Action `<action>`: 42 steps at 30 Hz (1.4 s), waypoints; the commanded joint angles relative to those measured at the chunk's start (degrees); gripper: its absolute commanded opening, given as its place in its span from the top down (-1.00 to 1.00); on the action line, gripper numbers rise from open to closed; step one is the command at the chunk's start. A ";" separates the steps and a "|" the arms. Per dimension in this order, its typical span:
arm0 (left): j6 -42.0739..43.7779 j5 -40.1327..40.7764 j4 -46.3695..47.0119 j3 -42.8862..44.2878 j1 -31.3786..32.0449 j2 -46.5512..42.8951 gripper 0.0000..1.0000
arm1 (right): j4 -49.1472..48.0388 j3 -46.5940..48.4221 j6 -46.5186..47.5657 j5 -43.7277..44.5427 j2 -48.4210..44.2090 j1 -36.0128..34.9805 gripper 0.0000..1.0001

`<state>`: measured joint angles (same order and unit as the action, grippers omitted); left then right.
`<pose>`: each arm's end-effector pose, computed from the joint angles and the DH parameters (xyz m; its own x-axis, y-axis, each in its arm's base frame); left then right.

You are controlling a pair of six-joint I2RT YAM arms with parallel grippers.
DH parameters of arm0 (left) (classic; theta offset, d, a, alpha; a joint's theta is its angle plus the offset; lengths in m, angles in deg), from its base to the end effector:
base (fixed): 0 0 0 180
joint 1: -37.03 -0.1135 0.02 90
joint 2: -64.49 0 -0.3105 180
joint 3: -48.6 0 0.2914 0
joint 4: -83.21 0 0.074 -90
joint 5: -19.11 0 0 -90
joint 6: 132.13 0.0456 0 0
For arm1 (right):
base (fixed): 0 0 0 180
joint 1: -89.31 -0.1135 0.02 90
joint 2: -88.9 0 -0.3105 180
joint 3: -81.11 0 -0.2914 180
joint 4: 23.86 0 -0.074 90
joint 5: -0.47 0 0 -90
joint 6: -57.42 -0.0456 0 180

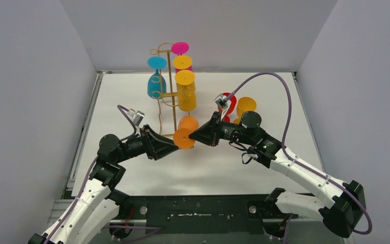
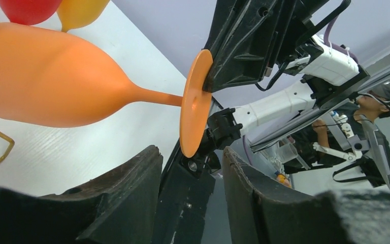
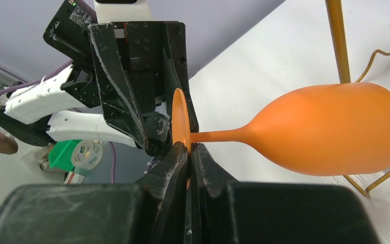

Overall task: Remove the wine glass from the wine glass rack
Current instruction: Place the wine glass at the center of the board.

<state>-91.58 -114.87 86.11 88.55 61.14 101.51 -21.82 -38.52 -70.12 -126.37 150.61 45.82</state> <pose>0.1417 -0.0981 0.3262 -0.6422 -0.3116 -0.7003 0.6715 0.2120 -0.7101 0.1803 0.2087 0.3736 -0.6341 0.0706 -0.7700 -0.7550 0.1585 0.6363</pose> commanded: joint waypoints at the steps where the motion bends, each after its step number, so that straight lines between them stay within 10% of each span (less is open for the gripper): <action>1: -4.38 0.87 9.03 -0.83 1.44 0.91 0.13 | -1.00 0.88 2.57 0.72 -1.48 -0.02 1.00; 29: -1.53 8.85 13.12 -1.88 11.17 5.72 1.00 | 2.43 0.79 7.30 -1.42 -2.44 -0.90 0.94; 42: 13.66 8.25 4.55 -5.10 12.73 0.95 1.00 | 13.92 0.73 10.49 23.60 -14.00 0.08 -0.17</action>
<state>-86.25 -107.07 92.43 84.79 73.27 105.81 -10.78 -38.78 -61.91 -115.53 140.88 45.41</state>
